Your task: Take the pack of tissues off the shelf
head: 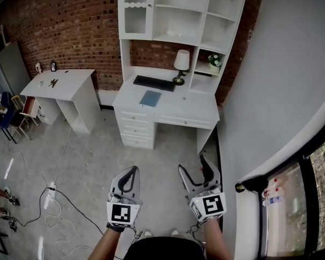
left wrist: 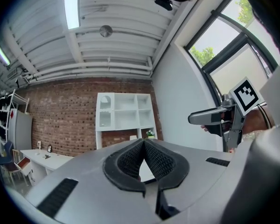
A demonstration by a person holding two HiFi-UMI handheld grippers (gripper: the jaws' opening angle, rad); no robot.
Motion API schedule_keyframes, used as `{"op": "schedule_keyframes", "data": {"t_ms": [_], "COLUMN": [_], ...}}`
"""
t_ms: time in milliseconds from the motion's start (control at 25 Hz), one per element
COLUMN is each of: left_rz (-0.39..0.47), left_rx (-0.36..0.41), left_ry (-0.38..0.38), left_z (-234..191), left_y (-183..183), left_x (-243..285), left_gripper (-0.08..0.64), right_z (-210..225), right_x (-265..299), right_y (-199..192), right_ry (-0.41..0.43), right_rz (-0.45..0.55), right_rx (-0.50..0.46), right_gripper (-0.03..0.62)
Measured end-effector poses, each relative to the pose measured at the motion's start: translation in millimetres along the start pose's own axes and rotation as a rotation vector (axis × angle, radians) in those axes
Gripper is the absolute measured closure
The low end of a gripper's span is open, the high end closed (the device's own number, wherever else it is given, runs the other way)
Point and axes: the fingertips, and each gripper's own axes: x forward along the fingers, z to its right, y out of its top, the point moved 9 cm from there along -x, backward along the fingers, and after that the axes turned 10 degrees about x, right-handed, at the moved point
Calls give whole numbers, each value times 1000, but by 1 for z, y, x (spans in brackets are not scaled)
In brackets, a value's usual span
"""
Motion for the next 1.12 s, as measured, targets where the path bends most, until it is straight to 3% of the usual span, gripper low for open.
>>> {"op": "schedule_keyframes", "data": {"t_ms": [560,1120], "left_rz": [5,6], "left_rx": [-22,13], "left_ry": [0,-39], "left_z": [-46,-65], "left_y": [-23,-45], "left_x": [-21,72], "left_gripper": [546,546], "right_z": [-49,-2], "right_x": [15,83], "right_y": [-21,-35], "right_ry": [-63,-87], "right_rz": [-46,-50], "right_rx": [18,4], "right_gripper": [316,316]}}
